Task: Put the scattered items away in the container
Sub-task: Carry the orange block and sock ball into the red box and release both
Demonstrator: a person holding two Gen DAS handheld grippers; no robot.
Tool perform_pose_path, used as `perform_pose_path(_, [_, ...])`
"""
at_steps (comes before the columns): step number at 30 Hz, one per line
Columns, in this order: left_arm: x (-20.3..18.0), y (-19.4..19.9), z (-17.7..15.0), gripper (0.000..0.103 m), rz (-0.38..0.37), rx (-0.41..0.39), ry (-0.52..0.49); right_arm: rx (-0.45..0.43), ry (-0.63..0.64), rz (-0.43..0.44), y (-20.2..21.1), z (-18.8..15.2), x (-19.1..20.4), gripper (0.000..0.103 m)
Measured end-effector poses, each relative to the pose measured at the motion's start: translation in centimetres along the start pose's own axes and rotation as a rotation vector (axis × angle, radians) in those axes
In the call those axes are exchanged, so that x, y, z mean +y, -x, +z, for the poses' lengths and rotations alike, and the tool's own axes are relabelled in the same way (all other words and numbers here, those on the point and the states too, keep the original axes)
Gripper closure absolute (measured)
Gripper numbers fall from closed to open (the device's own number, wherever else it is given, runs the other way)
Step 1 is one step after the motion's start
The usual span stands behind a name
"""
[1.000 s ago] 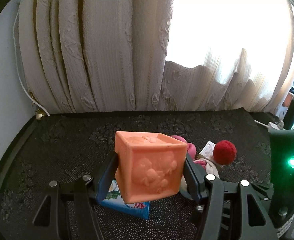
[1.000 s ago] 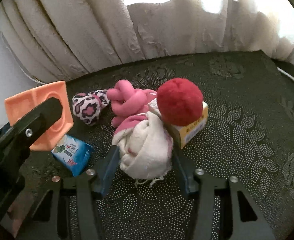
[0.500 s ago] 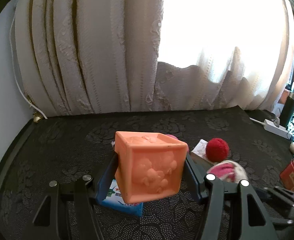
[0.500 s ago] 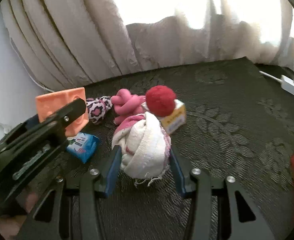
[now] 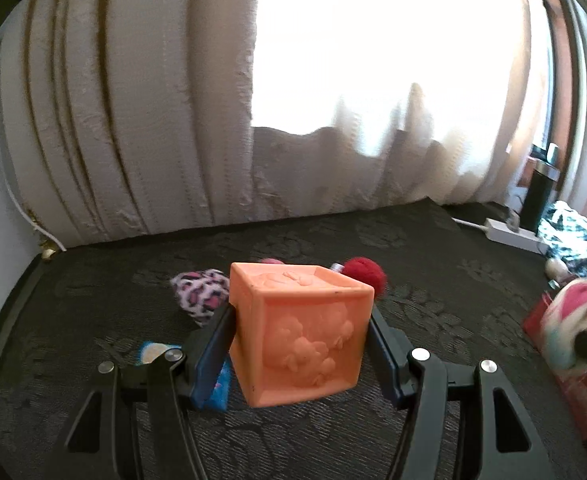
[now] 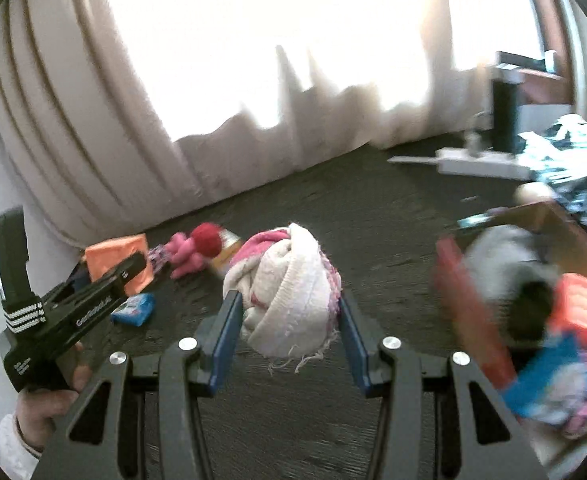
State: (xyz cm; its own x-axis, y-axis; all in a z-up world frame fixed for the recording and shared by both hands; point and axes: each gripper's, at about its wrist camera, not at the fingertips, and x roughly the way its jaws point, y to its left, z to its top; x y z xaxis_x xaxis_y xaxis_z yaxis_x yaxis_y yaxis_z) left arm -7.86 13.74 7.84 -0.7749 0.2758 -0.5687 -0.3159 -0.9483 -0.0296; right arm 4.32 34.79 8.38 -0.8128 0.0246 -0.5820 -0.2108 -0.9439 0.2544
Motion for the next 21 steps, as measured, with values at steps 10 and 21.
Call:
perform_pose_path(10, [-3.7,2.0,-0.6,0.038,-0.072,0.005,-0.051,-0.083,-0.079,-0.241,4.4,1.8,-9.6,0.051])
perform_pose_path(21, [-7.7,2.7,-1.0,0.038,-0.12,0.032,-0.09,0.001,-0.155,-0.339,0.4,3.7,-16.6,0.048])
